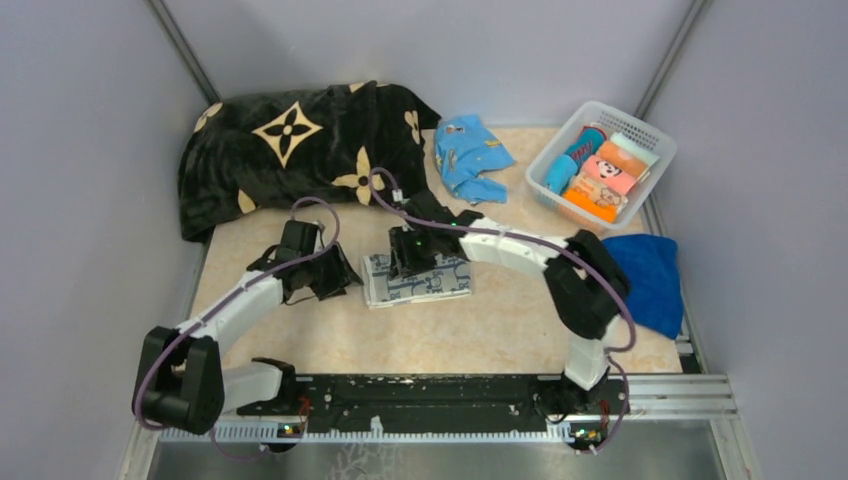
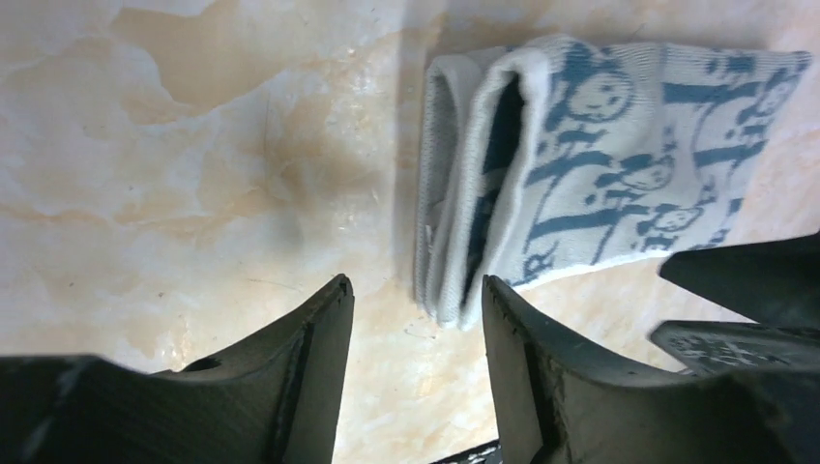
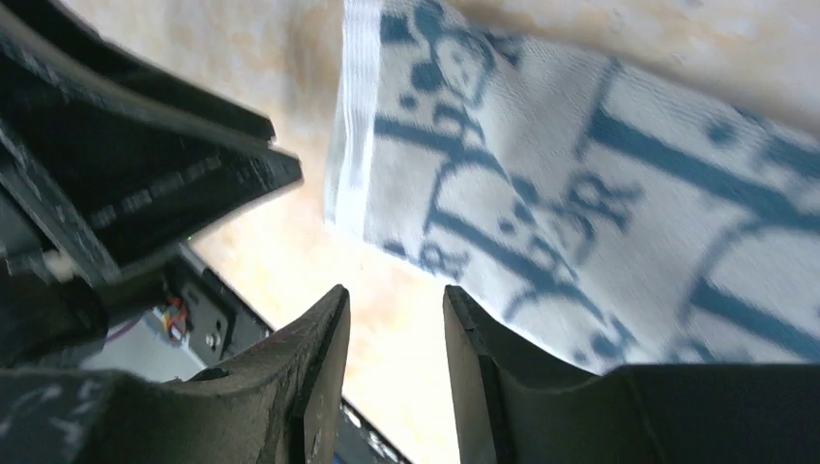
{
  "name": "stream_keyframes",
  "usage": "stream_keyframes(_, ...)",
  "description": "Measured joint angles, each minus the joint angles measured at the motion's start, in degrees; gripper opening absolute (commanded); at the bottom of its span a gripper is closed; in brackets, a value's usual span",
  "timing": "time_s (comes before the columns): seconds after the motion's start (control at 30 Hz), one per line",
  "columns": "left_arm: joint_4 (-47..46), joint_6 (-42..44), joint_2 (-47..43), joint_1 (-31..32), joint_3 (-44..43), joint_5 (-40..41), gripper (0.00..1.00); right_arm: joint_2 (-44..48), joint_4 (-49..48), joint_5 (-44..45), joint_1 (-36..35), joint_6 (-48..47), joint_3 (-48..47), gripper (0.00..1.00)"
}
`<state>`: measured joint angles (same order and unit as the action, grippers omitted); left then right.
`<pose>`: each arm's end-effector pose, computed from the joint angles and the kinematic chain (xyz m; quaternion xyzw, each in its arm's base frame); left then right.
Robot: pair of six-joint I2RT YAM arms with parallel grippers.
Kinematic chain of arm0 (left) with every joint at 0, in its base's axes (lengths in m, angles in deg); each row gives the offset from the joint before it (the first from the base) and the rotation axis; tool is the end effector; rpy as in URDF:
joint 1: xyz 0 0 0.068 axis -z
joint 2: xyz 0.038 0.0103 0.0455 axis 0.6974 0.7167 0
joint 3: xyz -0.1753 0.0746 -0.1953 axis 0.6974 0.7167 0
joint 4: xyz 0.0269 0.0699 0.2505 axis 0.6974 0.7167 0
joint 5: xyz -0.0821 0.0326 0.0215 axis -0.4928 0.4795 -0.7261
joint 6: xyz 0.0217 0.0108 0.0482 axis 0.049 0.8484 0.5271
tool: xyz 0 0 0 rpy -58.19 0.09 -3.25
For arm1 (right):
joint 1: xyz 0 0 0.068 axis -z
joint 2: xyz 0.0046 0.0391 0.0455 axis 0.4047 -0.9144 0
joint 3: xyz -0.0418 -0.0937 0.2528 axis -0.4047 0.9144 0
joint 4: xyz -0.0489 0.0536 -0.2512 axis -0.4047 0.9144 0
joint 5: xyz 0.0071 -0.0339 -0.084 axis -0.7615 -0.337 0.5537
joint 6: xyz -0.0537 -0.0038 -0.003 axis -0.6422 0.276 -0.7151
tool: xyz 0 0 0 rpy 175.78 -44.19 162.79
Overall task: Roll the towels
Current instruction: Fold the towel at the center of the board.
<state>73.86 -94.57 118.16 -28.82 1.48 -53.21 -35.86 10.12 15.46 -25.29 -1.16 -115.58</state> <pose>0.2131 -0.0671 0.1729 -0.1361 0.9431 -0.2218 0.2071 0.2629 0.3187 0.2079 -0.1805 0.9261 0.2957 0.1494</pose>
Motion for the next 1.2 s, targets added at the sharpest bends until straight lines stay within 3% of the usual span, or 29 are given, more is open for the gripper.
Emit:
stream_keyframes(0.17,3.37,-0.48,-4.59,2.12,-3.45,1.33,0.6,17.25,-11.08,-4.09,7.3,0.85,19.02,0.43)
stream_keyframes(0.3,3.37,-1.64,-4.7,6.01,-7.15,1.11,0.59,23.54,-20.44,-7.41,13.62,2.51,28.33,0.43)
stream_keyframes(0.63,-3.56,-3.34,7.58,10.01,-10.56,-3.61,0.4,23.04,-37.51,-14.34,20.26,7.67,41.38,0.43)
stream_keyframes(0.8,-5.99,-3.69,9.55,9.88,-5.14,-3.23,0.36,18.71,-45.88,-16.2,22.43,9.92,46.97,0.42)
stream_keyframes(0.97,-8.52,-5.81,8.02,8.41,1.38,-4.0,0.36,14.56,-54.58,-19.71,26.05,12.96,51.84,0.41)
stream_keyframes(1.2,-5.66,-6.86,1.38,7.85,2.78,-2.05,0.54,16.41,-54.93,-21.24,27.45,13.29,52.76,0.43)
